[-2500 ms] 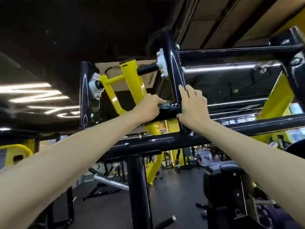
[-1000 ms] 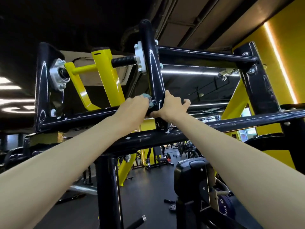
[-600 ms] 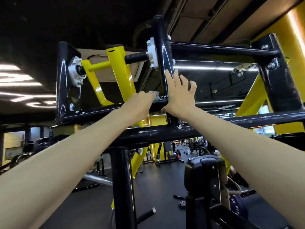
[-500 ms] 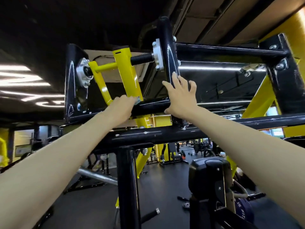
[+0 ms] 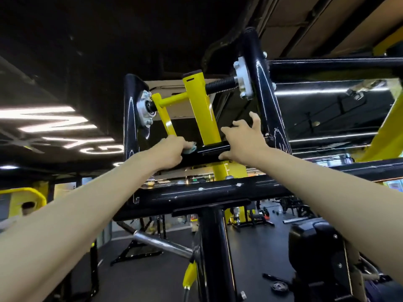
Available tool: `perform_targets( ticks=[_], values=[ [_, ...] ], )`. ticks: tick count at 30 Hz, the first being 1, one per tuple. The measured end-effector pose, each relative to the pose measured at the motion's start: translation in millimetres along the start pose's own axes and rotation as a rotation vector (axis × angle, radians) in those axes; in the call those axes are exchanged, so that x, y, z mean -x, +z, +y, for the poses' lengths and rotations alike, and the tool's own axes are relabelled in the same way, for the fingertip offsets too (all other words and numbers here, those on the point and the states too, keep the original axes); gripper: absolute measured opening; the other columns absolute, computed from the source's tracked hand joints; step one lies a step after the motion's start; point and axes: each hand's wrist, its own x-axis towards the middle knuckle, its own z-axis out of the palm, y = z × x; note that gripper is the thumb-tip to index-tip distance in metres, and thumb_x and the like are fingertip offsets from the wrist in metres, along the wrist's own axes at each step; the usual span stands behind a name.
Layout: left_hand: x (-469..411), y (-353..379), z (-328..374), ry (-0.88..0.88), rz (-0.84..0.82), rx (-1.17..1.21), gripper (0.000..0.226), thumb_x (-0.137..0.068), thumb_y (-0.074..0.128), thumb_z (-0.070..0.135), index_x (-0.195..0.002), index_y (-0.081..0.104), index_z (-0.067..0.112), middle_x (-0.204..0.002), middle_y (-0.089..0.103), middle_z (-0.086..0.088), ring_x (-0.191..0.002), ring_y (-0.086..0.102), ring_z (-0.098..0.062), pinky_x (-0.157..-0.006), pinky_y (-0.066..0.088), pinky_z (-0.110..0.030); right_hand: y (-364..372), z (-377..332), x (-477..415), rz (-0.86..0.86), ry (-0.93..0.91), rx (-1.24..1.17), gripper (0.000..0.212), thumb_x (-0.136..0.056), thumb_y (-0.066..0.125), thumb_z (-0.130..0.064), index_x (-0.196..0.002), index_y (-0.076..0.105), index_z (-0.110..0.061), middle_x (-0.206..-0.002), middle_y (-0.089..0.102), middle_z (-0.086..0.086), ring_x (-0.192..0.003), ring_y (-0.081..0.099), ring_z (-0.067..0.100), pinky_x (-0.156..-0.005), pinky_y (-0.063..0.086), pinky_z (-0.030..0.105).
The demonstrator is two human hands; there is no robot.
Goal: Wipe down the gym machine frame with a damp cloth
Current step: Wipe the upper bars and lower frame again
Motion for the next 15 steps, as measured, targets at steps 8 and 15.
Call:
perform_targets(
  ticks=[8,15],
  values=[
    [-20.1,9.5,-55.9,0.294,-0.007,0.32,0.073,-0.082,0.042,-0.018,-0.124,0.06,0.039,-0.135,0.057,-0.005,-0.108,0.058,-0.017,-0.09,0.046,-0.029,-5.9,-20.7,-26.2,-0.09,0.099,-0.038,0.062,-0.075,0.069,-0.06,-0.119,0.06,-0.017,-0.114,0.063,0.003,-0.119,0.052,0.025,-0.114,0.006,0.046],
    [-43.3,9.8,-31.4,0.488,0.085,0.383,0.073,-0.075,0.037,-0.016,-0.117,0.068,0.034,-0.127,0.064,0.0,-0.117,0.058,-0.021,-0.098,0.048,-0.039,-7.9,-25.9,-24.3,-0.097,0.148,0.016,0.056,-0.075,0.069,-0.059,-0.12,0.066,-0.025,-0.114,0.066,-0.002,-0.123,0.051,0.022,-0.116,0.0,0.045]
  ],
)
